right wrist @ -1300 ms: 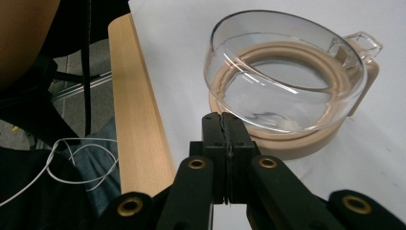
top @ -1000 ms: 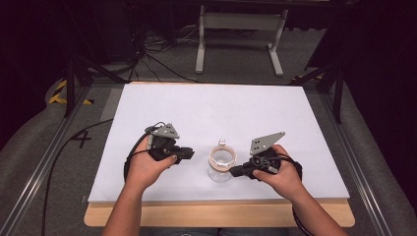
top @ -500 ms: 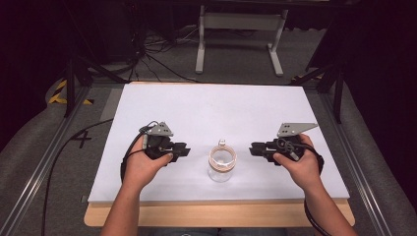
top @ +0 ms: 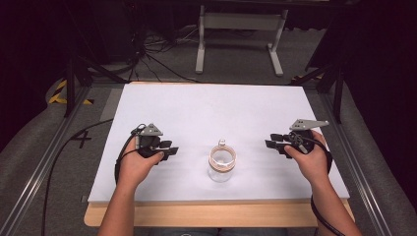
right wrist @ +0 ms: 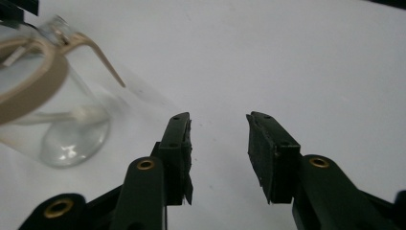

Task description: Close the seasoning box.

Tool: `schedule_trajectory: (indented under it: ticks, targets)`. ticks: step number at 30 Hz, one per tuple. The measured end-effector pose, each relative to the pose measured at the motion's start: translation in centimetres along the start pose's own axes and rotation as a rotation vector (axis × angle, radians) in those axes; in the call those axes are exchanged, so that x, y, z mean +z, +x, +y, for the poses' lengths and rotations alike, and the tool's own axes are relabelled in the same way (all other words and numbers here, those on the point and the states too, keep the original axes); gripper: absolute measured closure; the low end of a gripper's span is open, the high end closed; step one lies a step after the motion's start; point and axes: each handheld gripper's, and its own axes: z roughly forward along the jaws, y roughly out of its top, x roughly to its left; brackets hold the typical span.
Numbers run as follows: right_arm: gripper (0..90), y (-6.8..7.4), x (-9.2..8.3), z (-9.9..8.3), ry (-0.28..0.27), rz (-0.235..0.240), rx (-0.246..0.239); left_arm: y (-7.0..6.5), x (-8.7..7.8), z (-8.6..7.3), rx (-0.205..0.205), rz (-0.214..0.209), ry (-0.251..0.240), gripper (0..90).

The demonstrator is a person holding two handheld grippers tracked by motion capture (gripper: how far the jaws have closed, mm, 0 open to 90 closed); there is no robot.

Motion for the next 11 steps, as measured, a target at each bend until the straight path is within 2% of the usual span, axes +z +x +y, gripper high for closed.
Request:
schedule_trajectory:
  ticks: [2, 6, 11]
  targets:
    - [58.2, -0.7, 0.5, -0.6, 0.015, -0.025, 0.001, 0.5, 0.4, -0.4, -0.008, 0.006, -0.001, 57.5]
    - [53.3, -1.4, 1.2, -1.4, 0.034, -0.038, 0.016, 1.2, 0.9, -1.0, -0.011, 0.022, -0.003, 51.8]
    - [47.0, -2.0, 1.9, -2.0, 0.042, -0.042, 0.032, 1.6, 1.4, -1.4, -0.018, 0.054, 0.016, 38.9]
